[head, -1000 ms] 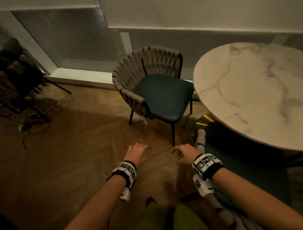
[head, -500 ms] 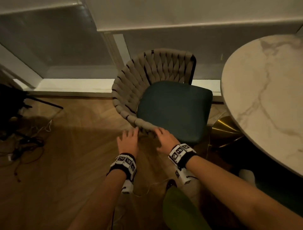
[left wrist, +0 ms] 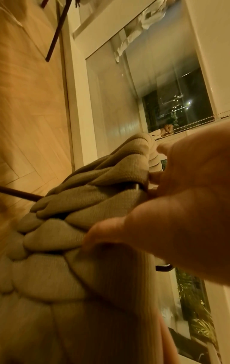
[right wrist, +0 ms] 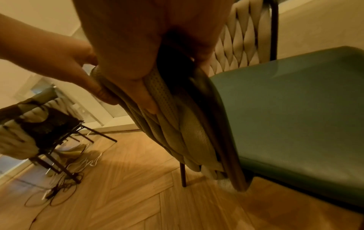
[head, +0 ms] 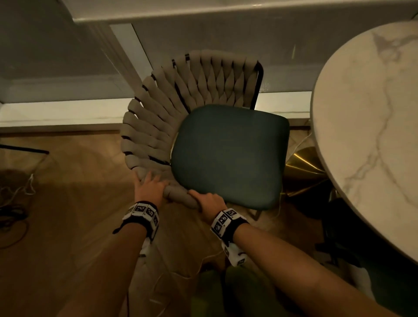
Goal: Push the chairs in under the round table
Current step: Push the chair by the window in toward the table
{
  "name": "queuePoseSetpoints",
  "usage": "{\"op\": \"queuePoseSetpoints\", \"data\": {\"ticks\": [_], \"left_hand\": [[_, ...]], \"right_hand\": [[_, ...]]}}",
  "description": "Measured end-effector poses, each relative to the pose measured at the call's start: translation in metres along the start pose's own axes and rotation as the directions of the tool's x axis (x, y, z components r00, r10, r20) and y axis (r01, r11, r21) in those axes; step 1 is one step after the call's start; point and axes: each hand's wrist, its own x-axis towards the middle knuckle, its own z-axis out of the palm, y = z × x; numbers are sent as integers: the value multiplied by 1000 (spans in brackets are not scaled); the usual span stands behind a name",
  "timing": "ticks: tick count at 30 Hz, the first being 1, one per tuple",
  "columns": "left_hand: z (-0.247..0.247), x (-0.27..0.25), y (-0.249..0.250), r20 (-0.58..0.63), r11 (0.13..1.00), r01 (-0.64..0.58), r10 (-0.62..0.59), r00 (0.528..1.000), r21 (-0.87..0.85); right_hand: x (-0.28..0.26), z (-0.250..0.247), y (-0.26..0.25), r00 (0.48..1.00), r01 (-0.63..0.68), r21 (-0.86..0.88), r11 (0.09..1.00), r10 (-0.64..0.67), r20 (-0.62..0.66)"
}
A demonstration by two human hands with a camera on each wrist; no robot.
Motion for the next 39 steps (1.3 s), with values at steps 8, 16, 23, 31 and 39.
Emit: {"op": "queuePoseSetpoints", "data": {"ticks": [8,16,23,31,39], "left_hand": [[-4,6,-5,78,998,13,-9,997,-55],[-2,12,19,70,968,-56,76,995,-246],[-6,4,50,47,944,-58,77,996,-325],[6,-16,66,20,916,-83,99,995,-393],[7,-7,72,-19,906,-109,111,994,-408]], "right_hand": [[-5,-11,8,999,11,-15,1000,-10,42],[-18,-27,35,999,-49,-1,999,49,15],[-35,-33,56,996,-71,41,997,73,-46],[-54,-14,63,982,-178,-8,984,177,-72],[-50,-32,74,992,-123,4,992,123,-16]]}}
